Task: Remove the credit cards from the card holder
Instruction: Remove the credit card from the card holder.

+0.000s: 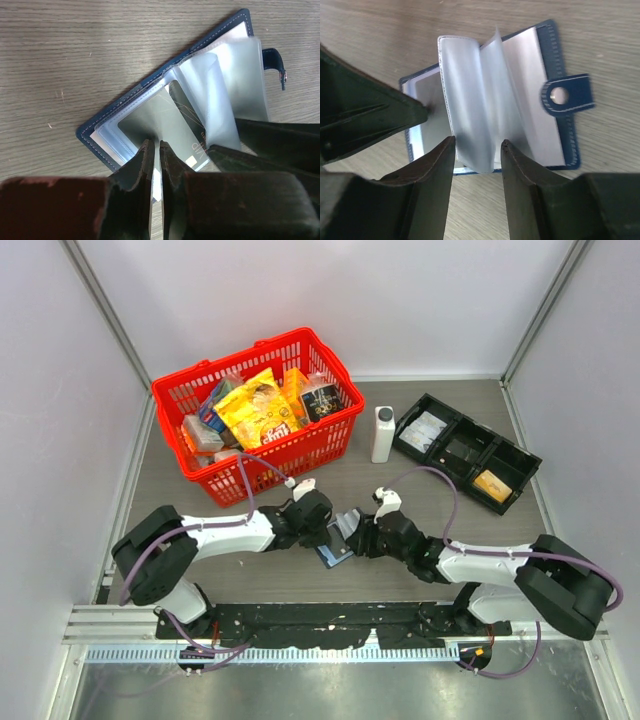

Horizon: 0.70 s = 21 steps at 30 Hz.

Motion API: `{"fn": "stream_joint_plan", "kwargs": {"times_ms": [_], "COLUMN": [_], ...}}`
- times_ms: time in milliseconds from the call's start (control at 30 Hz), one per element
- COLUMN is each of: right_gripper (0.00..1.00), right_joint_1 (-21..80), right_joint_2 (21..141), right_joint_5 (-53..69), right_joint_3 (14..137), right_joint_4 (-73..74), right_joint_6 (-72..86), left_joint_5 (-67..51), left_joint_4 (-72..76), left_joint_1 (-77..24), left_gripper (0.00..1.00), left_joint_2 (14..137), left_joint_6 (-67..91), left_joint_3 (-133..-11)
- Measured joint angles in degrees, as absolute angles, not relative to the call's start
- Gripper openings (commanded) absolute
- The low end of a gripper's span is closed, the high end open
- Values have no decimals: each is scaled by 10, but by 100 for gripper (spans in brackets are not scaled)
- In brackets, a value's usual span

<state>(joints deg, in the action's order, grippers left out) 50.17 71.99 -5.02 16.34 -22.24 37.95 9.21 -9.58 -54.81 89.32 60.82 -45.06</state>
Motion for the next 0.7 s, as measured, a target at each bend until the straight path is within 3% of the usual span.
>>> {"fn": "stream_joint_plan", "kwargs": {"times_ms": [400, 700], "right_gripper": [51, 47], "right_joint_1": [502, 501], "right_joint_2": [604, 546], "right_joint_5": [-226, -124], "right_joint_3": [223, 255], "right_joint_4": [17, -6], "right_joint_6": [345, 290], "left_joint_5": [79, 79], "left_joint_4": [-96, -112], "left_joint_1": [-547, -534], "left_gripper": [13, 17], "left_joint_2": [899, 886], "left_joint_6": [600, 590], "left_joint_3": [-456, -452]}}
